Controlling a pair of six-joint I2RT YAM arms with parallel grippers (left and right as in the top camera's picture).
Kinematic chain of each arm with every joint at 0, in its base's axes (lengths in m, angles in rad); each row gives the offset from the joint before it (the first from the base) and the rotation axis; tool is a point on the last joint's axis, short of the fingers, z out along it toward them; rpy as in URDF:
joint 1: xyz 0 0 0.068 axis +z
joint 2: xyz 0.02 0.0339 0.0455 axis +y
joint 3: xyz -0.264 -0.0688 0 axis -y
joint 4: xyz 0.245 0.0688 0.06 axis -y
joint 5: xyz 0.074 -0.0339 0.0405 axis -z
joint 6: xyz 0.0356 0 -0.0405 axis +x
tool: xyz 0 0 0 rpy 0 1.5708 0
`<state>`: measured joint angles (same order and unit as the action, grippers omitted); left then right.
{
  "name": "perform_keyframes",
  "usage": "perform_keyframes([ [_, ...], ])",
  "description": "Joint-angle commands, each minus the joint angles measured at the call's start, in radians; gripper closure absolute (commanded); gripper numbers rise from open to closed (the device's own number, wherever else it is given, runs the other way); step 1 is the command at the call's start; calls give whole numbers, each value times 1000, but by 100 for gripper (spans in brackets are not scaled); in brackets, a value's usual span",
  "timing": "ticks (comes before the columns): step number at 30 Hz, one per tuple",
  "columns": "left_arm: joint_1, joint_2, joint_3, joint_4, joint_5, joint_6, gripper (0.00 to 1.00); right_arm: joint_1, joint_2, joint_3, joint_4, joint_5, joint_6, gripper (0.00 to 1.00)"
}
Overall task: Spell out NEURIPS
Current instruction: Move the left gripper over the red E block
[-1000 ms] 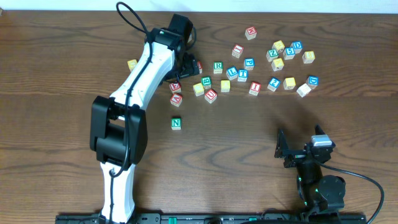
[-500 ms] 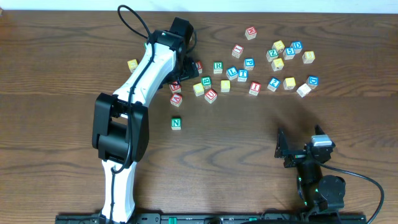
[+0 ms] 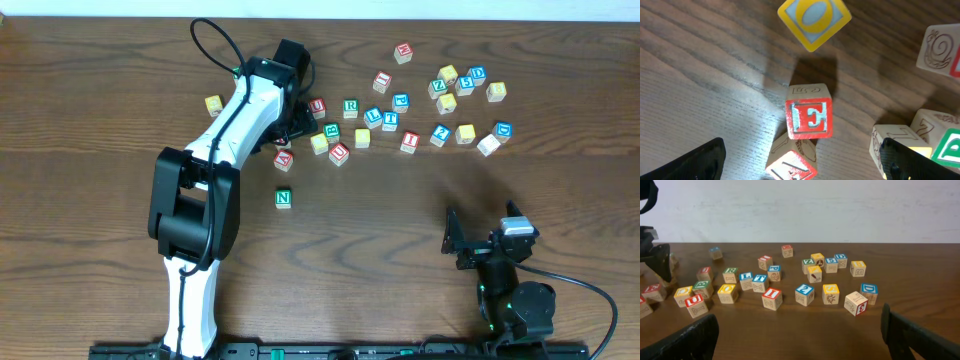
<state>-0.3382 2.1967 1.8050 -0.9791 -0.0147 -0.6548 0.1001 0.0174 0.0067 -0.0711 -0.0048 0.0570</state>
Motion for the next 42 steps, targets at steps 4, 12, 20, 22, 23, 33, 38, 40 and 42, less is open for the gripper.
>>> perform_keyframes([
  [4,1,23,-15,8,-19,-8,3,5,-5,-1,-5,-2,9,1],
  [12,1,49,-14,11,-19,-1,4,5,-5,-1,-5,-2,9,1],
  [20,1,51,-14,16,-19,-1,4,5,-5,-1,-5,-2,9,1],
  [22,1,53,-15,17,-19,-1,4,5,-5,-1,-5,-2,9,1],
  [23,1,54,-15,17,-19,-1,4,5,-5,-1,-5,-2,9,1],
  [33,1,79,-16,19,-19,-1,4,5,-5,-1,-5,-2,9,1],
  [38,1,79,-16,19,-20,6,4,5,-5,-1,-5,-2,9,1],
  [40,1,80,-16,19,-20,6,9,5,-5,-1,-5,-2,9,1],
  [42,1,80,-16,21,-20,6,12,5,-5,-1,-5,-2,9,1],
])
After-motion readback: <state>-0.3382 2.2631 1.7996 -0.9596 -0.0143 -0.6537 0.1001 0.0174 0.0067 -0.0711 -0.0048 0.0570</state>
